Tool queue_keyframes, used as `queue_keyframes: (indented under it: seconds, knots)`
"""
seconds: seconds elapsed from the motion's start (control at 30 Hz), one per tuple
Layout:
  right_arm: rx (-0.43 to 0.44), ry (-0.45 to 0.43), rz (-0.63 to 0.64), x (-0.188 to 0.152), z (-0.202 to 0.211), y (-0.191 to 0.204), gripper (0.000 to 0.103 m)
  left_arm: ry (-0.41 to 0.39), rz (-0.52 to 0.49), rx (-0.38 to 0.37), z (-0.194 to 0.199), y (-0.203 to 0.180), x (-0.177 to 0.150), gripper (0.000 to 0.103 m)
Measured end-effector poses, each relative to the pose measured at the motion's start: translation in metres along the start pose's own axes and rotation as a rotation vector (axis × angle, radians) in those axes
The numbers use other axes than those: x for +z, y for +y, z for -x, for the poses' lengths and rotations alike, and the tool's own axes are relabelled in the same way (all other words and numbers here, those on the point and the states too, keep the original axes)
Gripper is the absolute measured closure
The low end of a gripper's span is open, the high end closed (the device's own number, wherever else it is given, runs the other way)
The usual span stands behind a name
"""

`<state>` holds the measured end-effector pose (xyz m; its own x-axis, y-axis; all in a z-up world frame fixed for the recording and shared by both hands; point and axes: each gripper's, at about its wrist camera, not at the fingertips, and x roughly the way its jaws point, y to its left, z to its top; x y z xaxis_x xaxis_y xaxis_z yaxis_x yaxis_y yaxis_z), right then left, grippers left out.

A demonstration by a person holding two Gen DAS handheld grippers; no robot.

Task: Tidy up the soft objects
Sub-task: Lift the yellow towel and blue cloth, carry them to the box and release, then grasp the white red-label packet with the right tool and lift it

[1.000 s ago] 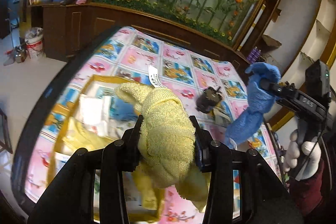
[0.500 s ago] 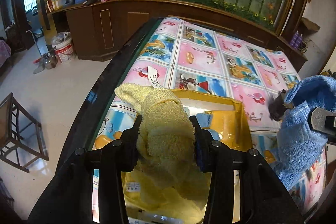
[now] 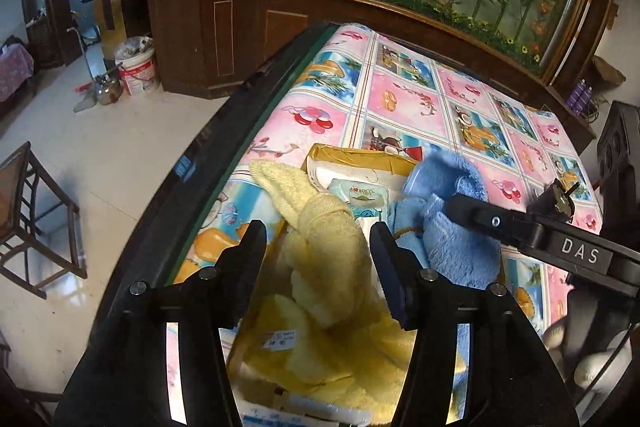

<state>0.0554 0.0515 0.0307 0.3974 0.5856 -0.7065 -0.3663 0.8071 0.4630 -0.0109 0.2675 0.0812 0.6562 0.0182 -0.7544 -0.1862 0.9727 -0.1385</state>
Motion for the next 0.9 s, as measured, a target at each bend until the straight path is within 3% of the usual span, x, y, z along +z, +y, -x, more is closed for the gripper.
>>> queue_keyframes:
  seconds: [0.1, 0.23, 0.4, 0.5, 0.6, 0.9]
  knots:
    - [-0.041, -0.044, 0.071, 0.001, 0.012, 0.006, 0.039, -0.016, -0.005, 0.025, 0.012, -0.001, -0.004, 0.048]
    - [-0.051, -0.075, 0.133, -0.004, 0.034, 0.013, 0.039, -0.067, -0.001, 0.055, 0.034, -0.005, -0.017, 0.048]
    - [-0.093, -0.129, 0.223, -0.032, 0.069, 0.017, 0.039, -0.187, 0.007, 0.178, 0.07, -0.015, -0.04, 0.047]
    - [-0.114, -0.17, 0.238, -0.054, 0.09, 0.01, 0.037, -0.258, 0.036, 0.255, 0.092, -0.02, -0.054, 0.03]
    - [-0.107, -0.198, 0.211, -0.069, 0.103, -0.002, 0.034, -0.31, 0.041, 0.296, 0.108, -0.027, -0.067, 0.028]
    - [-0.135, -0.205, 0.137, -0.1, 0.133, -0.042, 0.033, -0.266, -0.041, 0.288, 0.117, -0.062, -0.088, 0.028]
